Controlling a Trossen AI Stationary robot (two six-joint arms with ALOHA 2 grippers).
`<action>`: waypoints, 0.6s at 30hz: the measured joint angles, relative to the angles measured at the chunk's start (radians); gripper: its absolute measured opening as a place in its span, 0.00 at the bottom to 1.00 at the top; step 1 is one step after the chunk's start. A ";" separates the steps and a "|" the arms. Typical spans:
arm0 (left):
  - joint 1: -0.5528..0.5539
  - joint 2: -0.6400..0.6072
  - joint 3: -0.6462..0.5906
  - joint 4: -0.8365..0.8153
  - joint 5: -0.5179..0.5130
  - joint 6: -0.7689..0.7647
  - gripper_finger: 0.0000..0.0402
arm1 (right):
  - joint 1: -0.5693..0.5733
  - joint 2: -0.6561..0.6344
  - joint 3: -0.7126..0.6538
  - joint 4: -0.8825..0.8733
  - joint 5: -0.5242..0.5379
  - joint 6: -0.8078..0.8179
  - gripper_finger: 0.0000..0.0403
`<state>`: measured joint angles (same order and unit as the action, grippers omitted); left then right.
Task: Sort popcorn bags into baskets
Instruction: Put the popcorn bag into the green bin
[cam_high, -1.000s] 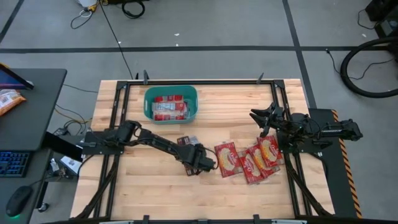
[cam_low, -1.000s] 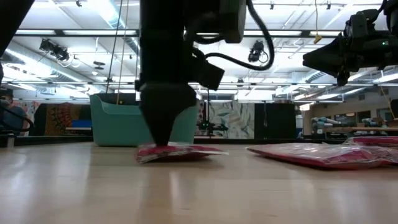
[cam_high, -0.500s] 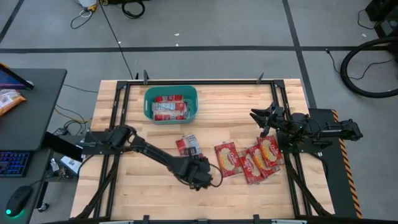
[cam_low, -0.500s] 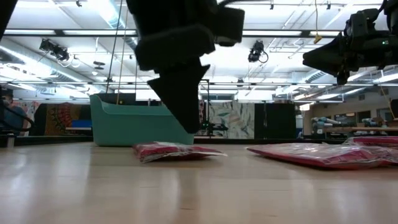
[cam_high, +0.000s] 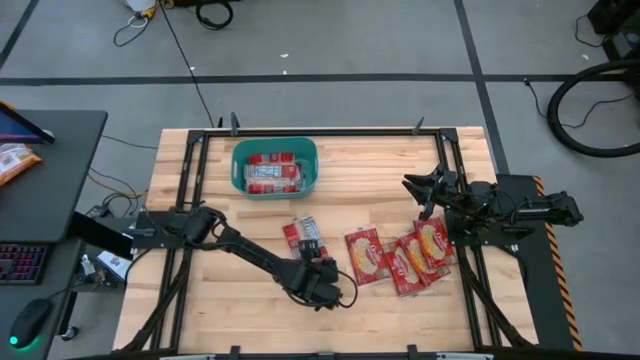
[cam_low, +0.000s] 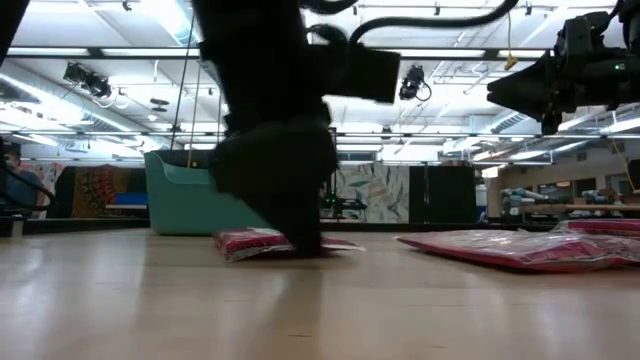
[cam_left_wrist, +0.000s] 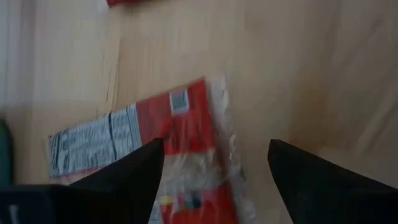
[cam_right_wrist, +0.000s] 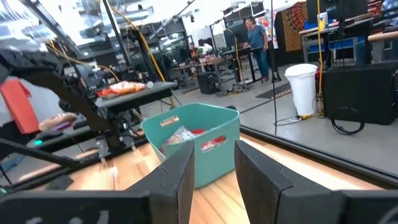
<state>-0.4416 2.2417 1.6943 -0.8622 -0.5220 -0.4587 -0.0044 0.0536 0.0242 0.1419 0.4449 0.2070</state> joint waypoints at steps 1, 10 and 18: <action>0.000 0.003 0.000 -0.007 -0.001 0.000 0.71 | 0.000 0.001 0.000 0.002 0.000 0.000 0.29; 0.019 0.005 0.000 -0.146 0.014 -0.027 0.49 | 0.000 0.005 0.000 -0.002 0.002 0.000 0.29; 0.041 0.017 0.000 -0.166 0.050 -0.027 0.13 | 0.000 0.005 0.000 -0.002 -0.001 0.000 0.30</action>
<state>-0.4003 2.2584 1.6944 -1.0282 -0.4719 -0.4862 -0.0045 0.0589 0.0242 0.1400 0.4438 0.2071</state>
